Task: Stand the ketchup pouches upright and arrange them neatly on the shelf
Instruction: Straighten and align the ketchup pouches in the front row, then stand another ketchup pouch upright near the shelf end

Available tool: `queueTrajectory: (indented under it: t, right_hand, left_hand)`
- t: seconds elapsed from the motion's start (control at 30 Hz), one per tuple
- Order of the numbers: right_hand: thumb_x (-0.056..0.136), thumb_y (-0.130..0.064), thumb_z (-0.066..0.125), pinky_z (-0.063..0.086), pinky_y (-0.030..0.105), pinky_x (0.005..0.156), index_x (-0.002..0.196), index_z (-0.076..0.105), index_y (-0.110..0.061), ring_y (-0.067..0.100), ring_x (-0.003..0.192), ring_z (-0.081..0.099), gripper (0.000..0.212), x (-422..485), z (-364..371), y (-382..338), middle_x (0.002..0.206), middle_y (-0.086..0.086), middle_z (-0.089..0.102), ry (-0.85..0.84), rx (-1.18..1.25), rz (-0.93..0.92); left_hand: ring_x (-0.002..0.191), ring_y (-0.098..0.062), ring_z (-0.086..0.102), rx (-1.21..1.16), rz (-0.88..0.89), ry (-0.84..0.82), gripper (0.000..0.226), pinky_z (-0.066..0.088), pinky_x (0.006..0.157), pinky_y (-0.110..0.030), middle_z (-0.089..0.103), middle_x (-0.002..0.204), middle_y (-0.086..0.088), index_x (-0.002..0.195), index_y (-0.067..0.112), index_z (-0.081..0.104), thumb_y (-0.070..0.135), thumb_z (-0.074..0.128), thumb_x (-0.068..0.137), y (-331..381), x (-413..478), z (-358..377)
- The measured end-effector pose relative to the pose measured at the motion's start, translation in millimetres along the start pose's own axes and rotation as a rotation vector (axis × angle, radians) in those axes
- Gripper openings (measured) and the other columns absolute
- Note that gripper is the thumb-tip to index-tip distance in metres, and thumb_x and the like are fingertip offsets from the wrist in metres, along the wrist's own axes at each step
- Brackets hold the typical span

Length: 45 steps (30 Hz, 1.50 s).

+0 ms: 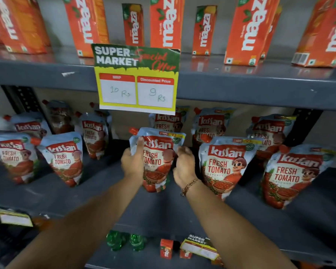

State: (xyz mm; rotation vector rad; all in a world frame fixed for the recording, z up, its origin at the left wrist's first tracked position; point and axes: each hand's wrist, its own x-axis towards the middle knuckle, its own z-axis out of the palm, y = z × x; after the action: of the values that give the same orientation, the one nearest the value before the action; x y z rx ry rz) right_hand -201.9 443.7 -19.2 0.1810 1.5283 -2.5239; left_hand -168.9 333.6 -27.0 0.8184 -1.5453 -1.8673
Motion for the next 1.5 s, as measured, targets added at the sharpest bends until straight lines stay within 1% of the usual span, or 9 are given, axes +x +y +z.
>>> queueTrajectory:
  t: [0.37,0.6,0.77,0.9,1.0,1.1,1.27,1.4,1.5]
  right_hand:
    - [0.094,-0.011,0.042,0.049,0.053,0.097,0.076,0.057,-0.020,0.033,0.093,0.062,0.025,-1,5,0,0.085,0.005,0.064,0.131,0.038,-0.097]
    - [0.097,-0.011,0.038,0.047,0.050,0.097,0.078,0.055,-0.019,0.022,0.081,0.060,0.027,1,-1,-6,0.083,0.002,0.063,0.123,0.002,-0.129]
    - [0.097,-0.022,0.038,0.050,0.048,0.096,0.085,0.059,-0.020,0.032,0.101,0.064,0.024,3,-4,-3,0.096,0.007,0.068,0.142,-0.133,-0.138]
    - [0.091,-0.037,0.042,0.049,0.048,0.095,0.107,0.061,-0.011,0.035,0.104,0.061,0.037,-4,-3,11,0.116,0.013,0.066,0.361,-0.452,-0.026]
    - [0.088,-0.039,0.048,0.053,0.046,0.090,0.110,0.059,-0.006,0.035,0.101,0.062,0.042,-24,4,26,0.111,0.012,0.064,0.491,-0.390,0.097]
    - [0.089,-0.036,0.042,0.052,0.041,0.089,0.105,0.060,-0.012,0.027,0.092,0.062,0.034,-37,25,55,0.101,0.006,0.067,0.344,-0.291,0.024]
    - [0.089,-0.034,0.047,0.035,0.033,0.058,0.063,0.047,-0.020,0.015,0.057,0.043,0.030,-49,93,85,0.061,-0.001,0.049,0.023,-0.362,-0.058]
    - [0.092,-0.028,0.049,0.039,0.024,0.061,0.073,0.055,-0.018,0.009,0.064,0.048,0.023,-53,151,112,0.071,-0.004,0.056,-0.173,-0.417,-0.045]
    - [0.094,-0.018,0.047,0.044,0.015,0.066,0.105,0.059,-0.013,0.009,0.086,0.055,0.016,-54,190,131,0.095,-0.002,0.060,-0.221,-0.355,-0.010]
  left_hand:
    - [0.088,-0.025,0.070,-0.027,-0.043,-0.036,0.042,0.058,0.083,-0.042,0.071,0.089,-0.005,0.077,0.018,0.058,0.060,0.062,0.075,-6,-15,5]
    - [0.080,-0.020,0.069,-0.025,-0.039,-0.050,0.040,0.058,0.075,-0.035,0.070,0.082,-0.001,0.073,0.019,0.056,0.058,0.062,0.077,-4,-24,9]
    - [0.078,-0.018,0.068,-0.016,-0.006,-0.040,0.040,0.056,0.074,-0.033,0.068,0.080,0.000,0.070,0.019,0.054,0.058,0.059,0.080,-5,-25,7]
    - [0.081,-0.019,0.065,-0.042,0.057,0.081,0.044,0.055,0.078,-0.035,0.066,0.084,-0.003,0.068,0.019,0.054,0.057,0.044,0.089,-10,-28,3]
    - [0.081,-0.018,0.059,-0.086,0.049,0.184,0.050,0.046,0.078,-0.032,0.065,0.089,-0.007,0.082,0.010,0.059,0.047,0.031,0.098,-11,-26,-5]
    - [0.086,-0.024,0.057,-0.099,0.040,0.328,0.045,0.048,0.088,-0.037,0.066,0.097,-0.019,0.090,0.005,0.058,0.038,0.029,0.101,-16,-8,-27]
    - [0.118,-0.041,0.050,0.094,0.170,0.522,0.042,0.038,0.102,-0.045,0.055,0.123,-0.027,0.115,-0.007,0.055,0.029,0.038,0.098,-13,34,-95]
    - [0.133,-0.036,0.034,0.152,0.075,0.630,0.046,0.024,0.109,-0.044,0.036,0.143,-0.019,0.133,0.001,0.042,0.029,0.045,0.097,-1,65,-147]
    - [0.133,-0.036,0.040,0.069,-0.005,0.520,0.055,0.030,0.111,-0.044,0.043,0.143,-0.019,0.138,0.001,0.041,0.035,0.048,0.095,1,95,-182]
